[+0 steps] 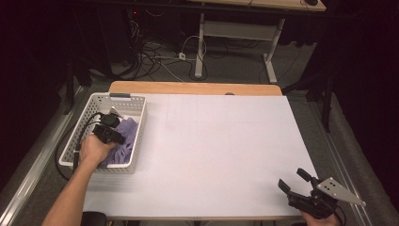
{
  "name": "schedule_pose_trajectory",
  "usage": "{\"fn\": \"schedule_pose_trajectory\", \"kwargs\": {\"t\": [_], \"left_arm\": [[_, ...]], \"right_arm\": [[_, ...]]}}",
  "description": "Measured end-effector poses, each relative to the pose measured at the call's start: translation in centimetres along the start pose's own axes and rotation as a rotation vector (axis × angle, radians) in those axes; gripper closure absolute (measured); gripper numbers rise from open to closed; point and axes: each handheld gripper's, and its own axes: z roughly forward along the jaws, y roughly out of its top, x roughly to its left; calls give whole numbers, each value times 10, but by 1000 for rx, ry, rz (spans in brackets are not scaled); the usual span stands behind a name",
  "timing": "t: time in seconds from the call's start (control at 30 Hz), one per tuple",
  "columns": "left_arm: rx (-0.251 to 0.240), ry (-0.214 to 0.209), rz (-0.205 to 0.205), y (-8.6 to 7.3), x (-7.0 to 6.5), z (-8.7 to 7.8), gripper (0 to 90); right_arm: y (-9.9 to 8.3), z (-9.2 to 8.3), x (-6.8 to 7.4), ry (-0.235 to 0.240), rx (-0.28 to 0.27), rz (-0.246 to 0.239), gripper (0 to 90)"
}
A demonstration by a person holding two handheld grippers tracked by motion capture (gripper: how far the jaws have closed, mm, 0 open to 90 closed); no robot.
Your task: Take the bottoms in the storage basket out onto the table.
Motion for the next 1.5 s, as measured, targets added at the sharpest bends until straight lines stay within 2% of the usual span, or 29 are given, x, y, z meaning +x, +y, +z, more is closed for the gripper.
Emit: {"fn": "schedule_pose_trajectory", "kwargs": {"t": [0.27,0.5,0.6,0.67,0.7,0.73,1.0,1.33,1.5], "left_arm": [[-95,-41,-28,-6,7,-22,791],[-154,-38,-19,-4,9,-53,793],[-192,-63,-33,-3,11,-66,793],[-216,-70,-28,-2,11,-77,793],[-216,-70,-28,-2,11,-77,793],[-237,-90,-28,-2,10,-84,793],[-283,-110,-1,0,5,-107,794],[-361,-145,3,2,2,-142,793],[-381,-156,11,2,0,-153,793]], "right_arm": [[0,0,1,0,-2,-12,167],[0,1,1,-2,0,-6,168],[0,0,1,-3,-1,-8,168],[0,0,1,-4,-1,-7,167],[0,0,1,-4,-1,-7,167],[0,0,0,-2,-1,-8,167],[0,0,1,-3,-2,-7,167],[0,0,0,-3,-1,-3,167],[0,0,0,-4,-1,1,167]]}}
